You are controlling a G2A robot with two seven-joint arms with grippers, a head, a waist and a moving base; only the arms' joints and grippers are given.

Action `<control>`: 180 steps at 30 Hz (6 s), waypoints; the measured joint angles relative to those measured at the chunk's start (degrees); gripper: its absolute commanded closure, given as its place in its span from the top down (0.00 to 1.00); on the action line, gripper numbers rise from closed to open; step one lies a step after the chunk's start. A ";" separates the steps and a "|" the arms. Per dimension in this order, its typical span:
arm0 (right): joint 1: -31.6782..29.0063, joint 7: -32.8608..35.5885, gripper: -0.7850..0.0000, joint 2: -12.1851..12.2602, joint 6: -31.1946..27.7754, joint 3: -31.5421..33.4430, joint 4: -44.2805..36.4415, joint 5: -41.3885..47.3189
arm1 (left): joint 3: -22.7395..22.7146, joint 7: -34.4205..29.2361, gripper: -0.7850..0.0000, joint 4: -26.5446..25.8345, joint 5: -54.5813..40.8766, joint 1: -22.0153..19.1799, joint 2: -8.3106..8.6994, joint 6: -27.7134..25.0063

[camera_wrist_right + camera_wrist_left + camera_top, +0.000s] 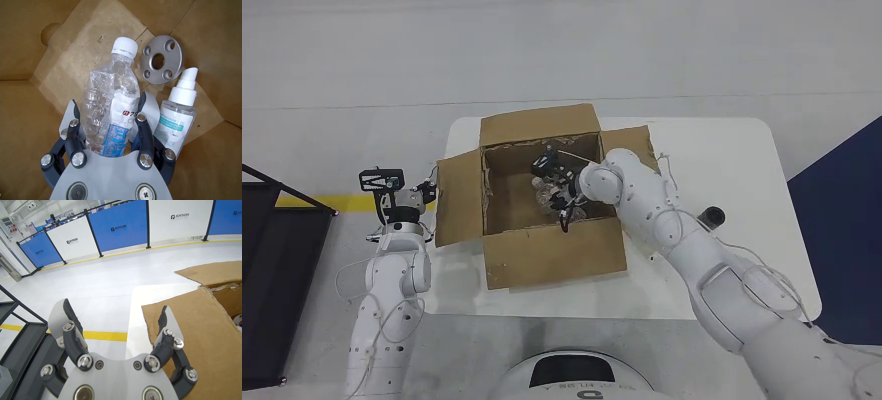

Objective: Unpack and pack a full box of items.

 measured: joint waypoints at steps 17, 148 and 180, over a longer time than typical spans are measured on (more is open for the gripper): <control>1.89 -1.39 0.00 -2.89 -0.25 -2.61 4.15 -0.01 | 0.00 0.00 1.00 0.00 0.00 0.00 0.00 0.00; -22.67 -10.36 1.00 11.90 -5.93 18.61 -49.09 -10.86 | 0.00 0.00 1.00 0.00 0.00 0.00 0.00 0.00; 4.06 -13.06 0.77 -4.39 12.95 -5.30 5.62 -4.99 | 0.00 0.00 1.00 0.00 0.00 0.00 0.00 0.00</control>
